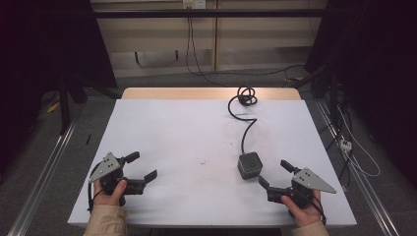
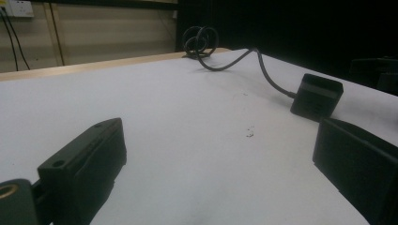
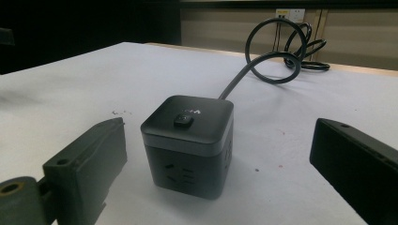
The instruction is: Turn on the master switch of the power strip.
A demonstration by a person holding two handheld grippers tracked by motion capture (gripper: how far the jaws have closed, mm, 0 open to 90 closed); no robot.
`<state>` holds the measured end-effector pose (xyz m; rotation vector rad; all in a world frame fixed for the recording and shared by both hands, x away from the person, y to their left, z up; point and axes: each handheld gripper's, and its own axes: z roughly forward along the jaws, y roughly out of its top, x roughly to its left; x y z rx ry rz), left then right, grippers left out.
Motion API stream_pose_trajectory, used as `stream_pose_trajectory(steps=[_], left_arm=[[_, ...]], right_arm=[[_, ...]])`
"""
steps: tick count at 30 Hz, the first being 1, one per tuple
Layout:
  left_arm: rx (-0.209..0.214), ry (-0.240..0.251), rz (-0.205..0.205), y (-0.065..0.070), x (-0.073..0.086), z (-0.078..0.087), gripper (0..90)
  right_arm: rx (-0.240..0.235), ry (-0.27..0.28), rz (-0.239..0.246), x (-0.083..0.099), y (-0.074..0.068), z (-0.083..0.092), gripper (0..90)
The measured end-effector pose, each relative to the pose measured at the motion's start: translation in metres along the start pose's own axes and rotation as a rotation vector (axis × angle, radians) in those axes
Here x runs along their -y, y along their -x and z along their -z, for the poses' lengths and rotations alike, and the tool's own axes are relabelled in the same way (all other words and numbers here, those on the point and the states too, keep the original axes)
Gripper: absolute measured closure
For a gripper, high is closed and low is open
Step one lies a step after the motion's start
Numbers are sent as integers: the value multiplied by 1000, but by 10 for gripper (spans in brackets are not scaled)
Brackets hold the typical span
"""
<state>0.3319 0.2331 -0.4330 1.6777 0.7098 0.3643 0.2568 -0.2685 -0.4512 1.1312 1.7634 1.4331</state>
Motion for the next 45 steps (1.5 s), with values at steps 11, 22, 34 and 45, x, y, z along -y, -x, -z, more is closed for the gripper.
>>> stream_pose_trajectory(steps=[11, 22, 34, 45], left_arm=[[0, 4, -8, 1, -1, 0, 28], [3, 12, -14, 1, -1, 1, 28], [-7, 13, -14, 0, -1, 3, 28], [-3, 14, -15, 1, -1, 3, 29]], right_arm=[[1, -5, 6, -3, -1, -2, 52], [-19, -11, -12, -10, -1, -3, 174], [-48, -26, -46, -17, -2, -6, 324], [-72, -56, -51, -21, -4, -11, 523]])
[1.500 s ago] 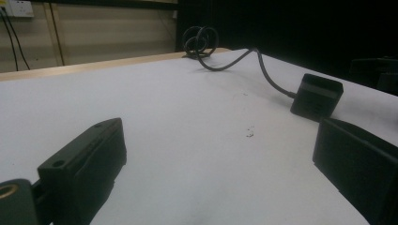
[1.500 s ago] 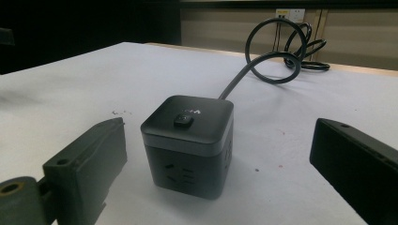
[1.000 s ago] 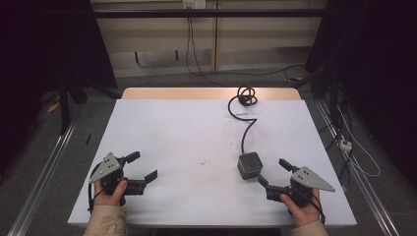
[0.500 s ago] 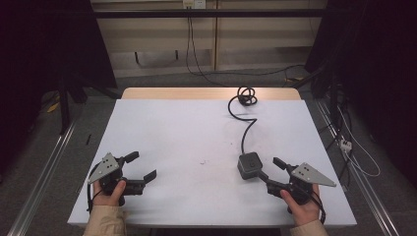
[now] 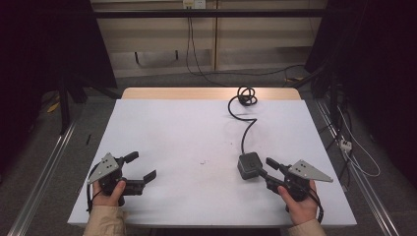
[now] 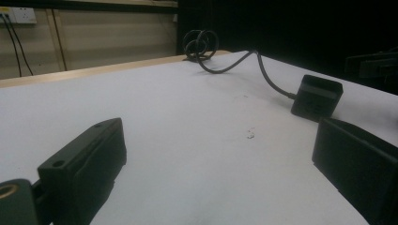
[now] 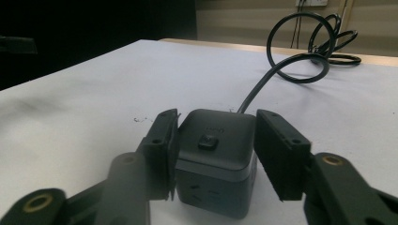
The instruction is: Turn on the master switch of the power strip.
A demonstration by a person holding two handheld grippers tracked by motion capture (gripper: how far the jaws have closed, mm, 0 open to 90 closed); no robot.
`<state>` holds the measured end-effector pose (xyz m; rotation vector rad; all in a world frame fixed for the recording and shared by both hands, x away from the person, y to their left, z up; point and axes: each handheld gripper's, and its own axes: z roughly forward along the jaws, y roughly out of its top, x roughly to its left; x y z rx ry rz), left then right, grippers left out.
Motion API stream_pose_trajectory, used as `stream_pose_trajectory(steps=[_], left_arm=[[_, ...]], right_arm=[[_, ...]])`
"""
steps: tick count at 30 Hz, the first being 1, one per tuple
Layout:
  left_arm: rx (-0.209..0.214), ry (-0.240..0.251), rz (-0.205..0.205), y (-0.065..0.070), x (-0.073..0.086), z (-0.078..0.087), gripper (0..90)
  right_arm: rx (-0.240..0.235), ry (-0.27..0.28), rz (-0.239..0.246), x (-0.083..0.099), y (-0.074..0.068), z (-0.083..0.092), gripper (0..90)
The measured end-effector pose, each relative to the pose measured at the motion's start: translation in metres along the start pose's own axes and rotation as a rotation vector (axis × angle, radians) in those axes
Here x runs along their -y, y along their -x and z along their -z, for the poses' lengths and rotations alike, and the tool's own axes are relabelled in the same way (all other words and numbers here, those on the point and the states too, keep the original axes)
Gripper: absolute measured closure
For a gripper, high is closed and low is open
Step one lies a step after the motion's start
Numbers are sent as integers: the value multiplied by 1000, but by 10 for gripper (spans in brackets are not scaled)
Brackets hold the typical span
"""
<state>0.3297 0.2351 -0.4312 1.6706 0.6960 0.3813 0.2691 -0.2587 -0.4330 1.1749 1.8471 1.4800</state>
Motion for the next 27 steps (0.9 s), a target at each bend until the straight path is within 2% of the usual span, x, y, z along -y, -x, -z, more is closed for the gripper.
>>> stream_pose_trajectory(steps=[4, 5, 15, 23, 27], left_arm=[[-4, 1, 3, 0, 0, 1, 29], [-4, 1, 3, 0, 0, 1, 28], [-2, -7, -7, 1, 1, 2, 29], [-6, 0, -2, 0, 1, 4, 29], [9, -3, -1, 1, 1, 2, 29]], right_arm=[[-8, -7, 0, -2, -1, -2, 578], [-15, -10, -3, -3, -1, -3, 615], [-45, -18, -21, -7, 0, -9, 746], [-52, -21, -24, -9, 1, -13, 789], [-52, -23, -27, -9, 2, -14, 820]])
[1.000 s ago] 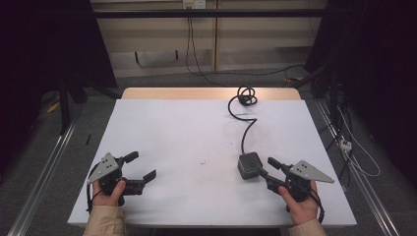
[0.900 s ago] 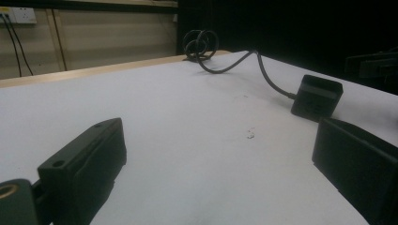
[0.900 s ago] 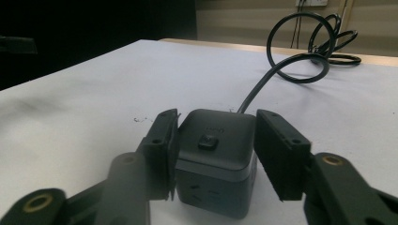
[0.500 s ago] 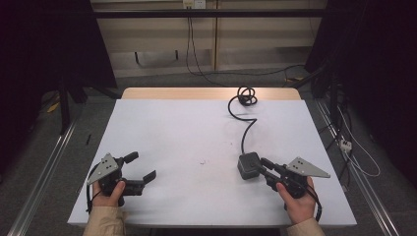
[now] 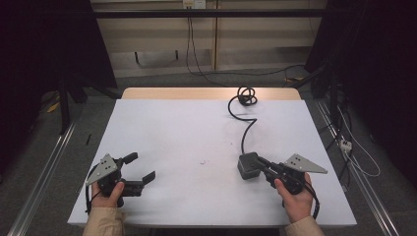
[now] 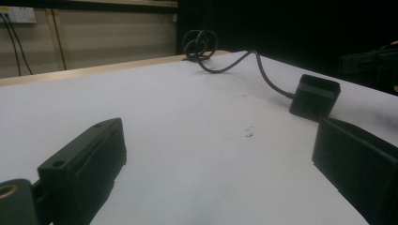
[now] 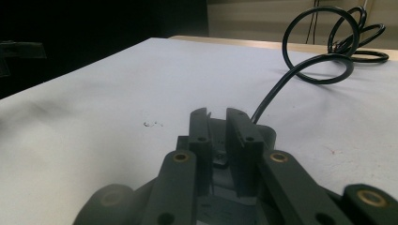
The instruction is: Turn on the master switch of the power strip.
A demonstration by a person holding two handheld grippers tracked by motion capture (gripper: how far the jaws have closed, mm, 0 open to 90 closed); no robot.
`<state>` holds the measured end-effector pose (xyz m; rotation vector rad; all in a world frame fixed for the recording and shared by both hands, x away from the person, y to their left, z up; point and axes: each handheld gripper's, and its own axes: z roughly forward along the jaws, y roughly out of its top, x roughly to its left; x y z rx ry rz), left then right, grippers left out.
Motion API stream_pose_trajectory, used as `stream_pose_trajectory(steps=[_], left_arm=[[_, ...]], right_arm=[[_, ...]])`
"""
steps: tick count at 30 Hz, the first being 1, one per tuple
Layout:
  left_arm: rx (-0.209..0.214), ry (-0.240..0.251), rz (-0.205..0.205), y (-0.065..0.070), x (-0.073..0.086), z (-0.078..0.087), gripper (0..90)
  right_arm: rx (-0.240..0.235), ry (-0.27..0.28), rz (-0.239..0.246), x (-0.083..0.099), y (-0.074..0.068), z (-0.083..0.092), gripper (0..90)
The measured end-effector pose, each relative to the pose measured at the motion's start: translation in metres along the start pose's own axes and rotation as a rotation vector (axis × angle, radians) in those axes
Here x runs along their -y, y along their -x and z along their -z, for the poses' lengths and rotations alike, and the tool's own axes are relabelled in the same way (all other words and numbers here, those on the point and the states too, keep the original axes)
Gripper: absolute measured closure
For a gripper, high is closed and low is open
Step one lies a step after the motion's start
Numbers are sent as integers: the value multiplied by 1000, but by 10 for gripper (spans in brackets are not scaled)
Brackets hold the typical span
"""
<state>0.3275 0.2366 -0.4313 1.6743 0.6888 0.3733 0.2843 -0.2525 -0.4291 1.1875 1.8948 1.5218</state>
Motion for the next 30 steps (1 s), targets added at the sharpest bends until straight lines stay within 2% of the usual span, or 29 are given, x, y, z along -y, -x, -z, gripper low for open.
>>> stream_pose_trajectory(steps=[13, 30], left_arm=[[0, -1, 1, 0, 0, -2, 29], [1, -3, 3, 0, 1, -3, 29]], right_arm=[[-4, -2, -9, -2, 4, -3, 900], [-3, -14, 2, -5, 6, -9, 900]])
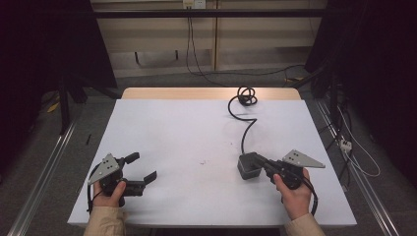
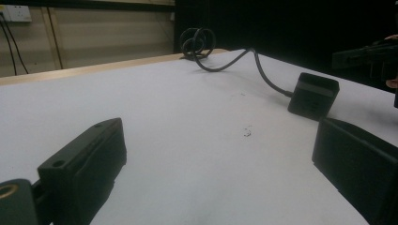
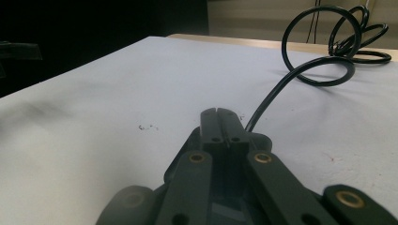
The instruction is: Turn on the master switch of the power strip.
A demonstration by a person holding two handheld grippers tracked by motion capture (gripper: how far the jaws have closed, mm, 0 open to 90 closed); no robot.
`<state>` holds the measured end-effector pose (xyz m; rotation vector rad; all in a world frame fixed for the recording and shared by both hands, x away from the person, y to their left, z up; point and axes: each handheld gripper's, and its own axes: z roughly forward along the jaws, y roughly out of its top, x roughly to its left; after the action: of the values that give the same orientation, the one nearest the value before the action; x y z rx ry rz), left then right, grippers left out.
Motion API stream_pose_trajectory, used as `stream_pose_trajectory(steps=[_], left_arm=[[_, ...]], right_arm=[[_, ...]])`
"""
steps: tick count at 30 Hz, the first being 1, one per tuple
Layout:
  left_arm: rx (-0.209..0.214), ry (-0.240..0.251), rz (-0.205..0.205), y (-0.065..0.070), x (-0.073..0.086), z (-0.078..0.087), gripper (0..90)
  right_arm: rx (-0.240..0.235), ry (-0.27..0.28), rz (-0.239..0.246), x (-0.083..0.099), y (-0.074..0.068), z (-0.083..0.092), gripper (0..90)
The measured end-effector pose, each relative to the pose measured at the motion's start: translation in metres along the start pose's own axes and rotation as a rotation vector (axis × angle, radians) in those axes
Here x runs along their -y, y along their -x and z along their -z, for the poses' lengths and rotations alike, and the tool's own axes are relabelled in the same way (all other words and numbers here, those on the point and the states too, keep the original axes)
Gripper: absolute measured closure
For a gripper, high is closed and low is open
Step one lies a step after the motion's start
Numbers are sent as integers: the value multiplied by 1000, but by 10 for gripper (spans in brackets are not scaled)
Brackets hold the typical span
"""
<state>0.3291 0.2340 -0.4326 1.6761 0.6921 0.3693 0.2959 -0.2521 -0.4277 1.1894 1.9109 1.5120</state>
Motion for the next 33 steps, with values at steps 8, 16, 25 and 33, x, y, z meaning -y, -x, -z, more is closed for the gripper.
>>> stream_pose_trajectory(steps=[8, 16, 25, 33], left_arm=[[0, -4, -3, 0, 0, 0, 29], [2, -4, -2, 0, 0, -1, 29], [3, -4, -1, 0, 0, -1, 29], [2, -4, 1, 0, 0, -1, 29]], right_arm=[[-3, -11, 9, 0, 0, -4, 900], [-4, -32, 28, 3, -1, -7, 900], [-7, -54, 41, 6, -1, -9, 900], [-2, -57, 45, 6, 0, -9, 900]])
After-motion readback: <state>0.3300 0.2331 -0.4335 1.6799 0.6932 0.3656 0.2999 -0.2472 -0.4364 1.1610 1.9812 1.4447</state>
